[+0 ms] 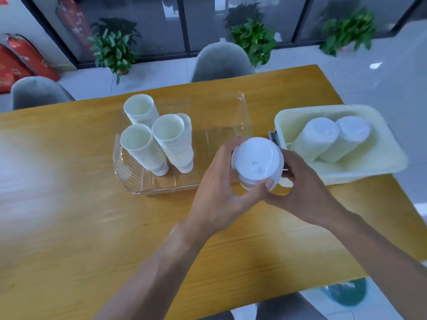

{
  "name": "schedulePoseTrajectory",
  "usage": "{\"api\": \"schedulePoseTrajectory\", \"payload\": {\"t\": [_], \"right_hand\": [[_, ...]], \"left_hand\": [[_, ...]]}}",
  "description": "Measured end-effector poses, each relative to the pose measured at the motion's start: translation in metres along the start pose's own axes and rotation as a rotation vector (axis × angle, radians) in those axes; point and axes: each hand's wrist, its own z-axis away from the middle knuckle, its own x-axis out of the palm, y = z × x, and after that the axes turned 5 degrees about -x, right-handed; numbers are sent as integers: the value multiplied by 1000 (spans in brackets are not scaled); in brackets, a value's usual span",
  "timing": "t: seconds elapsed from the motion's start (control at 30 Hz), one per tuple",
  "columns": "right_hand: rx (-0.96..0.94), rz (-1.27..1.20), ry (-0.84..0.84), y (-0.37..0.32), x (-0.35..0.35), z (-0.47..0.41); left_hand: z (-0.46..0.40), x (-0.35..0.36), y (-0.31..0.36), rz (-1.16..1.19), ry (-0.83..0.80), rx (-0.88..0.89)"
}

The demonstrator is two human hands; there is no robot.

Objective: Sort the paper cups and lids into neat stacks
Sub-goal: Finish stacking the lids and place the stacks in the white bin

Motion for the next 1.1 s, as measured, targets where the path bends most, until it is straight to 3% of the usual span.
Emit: {"api": "schedulePoseTrajectory", "payload": {"t": [0.3,0.53,0.77,0.97,1.1], "right_hand": [[54,13,39,33,-92,-3],[146,55,-45,73,-117,-14],[292,-75,-239,93,-128,-32],[324,-101,-404,101,-138,-49],[346,-36,-504,114,-141,-59]], "left_hand": [[-50,84,32,95,-29,-40],[-73,123,21,-13,-68,-106],[-94,132,13,-417,-148,-210],[-111,135,23,-714,-277,-146],[-121,145,22,-1053,-380,-39]]}}
